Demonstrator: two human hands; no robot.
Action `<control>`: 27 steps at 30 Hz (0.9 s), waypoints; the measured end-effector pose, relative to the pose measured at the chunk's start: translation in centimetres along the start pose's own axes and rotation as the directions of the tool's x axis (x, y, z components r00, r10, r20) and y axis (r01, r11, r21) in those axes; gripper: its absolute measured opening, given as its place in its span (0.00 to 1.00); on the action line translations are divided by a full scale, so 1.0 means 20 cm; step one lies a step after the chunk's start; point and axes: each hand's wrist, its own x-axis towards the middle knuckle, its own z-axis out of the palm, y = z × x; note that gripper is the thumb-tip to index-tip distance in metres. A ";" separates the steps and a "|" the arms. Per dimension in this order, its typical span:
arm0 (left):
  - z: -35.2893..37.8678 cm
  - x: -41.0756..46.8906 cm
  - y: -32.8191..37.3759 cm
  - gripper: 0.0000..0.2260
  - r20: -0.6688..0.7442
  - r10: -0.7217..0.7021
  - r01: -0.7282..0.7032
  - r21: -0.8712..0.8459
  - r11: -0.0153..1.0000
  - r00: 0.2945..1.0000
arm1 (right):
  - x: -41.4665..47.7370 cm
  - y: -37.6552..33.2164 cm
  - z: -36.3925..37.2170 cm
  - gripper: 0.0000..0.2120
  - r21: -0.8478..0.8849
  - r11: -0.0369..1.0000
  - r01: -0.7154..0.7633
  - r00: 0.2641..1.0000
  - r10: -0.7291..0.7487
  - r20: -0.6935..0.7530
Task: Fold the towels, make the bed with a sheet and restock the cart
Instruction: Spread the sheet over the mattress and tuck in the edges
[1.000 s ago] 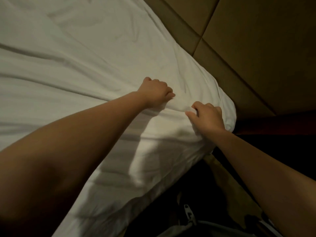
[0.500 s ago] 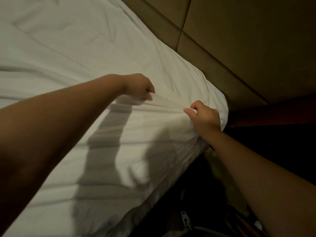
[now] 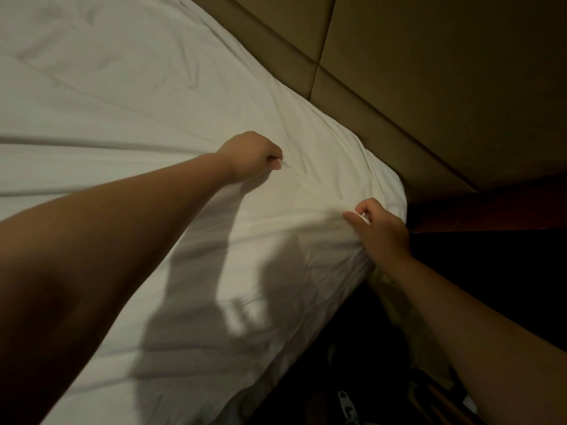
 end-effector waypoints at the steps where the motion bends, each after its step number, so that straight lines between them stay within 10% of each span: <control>1: 0.00 0.00 0.00 0.12 0.000 -0.005 0.005 0.000 1.000 1.000 | 0.00 0.01 -0.01 0.11 0.015 1.000 -0.010 1.000 0.010 0.018; 9: 0.01 0.00 -0.01 0.12 -0.037 -0.010 0.009 -0.020 1.000 0.999 | 0.01 -0.11 0.06 0.10 -0.345 0.903 0.256 0.904 -0.350 -0.245; 12: 0.01 -0.01 0.00 0.11 -0.041 -0.008 0.007 -0.008 1.000 0.999 | 0.09 -0.34 0.16 0.12 -0.330 0.839 0.433 0.862 -0.492 -0.119; 17: -0.08 -0.04 -0.10 0.12 -0.015 -0.008 0.008 0.042 0.999 1.000 | 0.18 -0.46 0.24 0.08 -0.219 0.944 0.248 0.969 -0.237 0.072; 27: -0.19 -0.25 -0.38 0.13 -0.014 -0.083 0.083 0.053 0.995 0.996 | 0.19 -0.44 0.22 0.08 -0.247 0.938 0.244 0.970 -0.233 0.071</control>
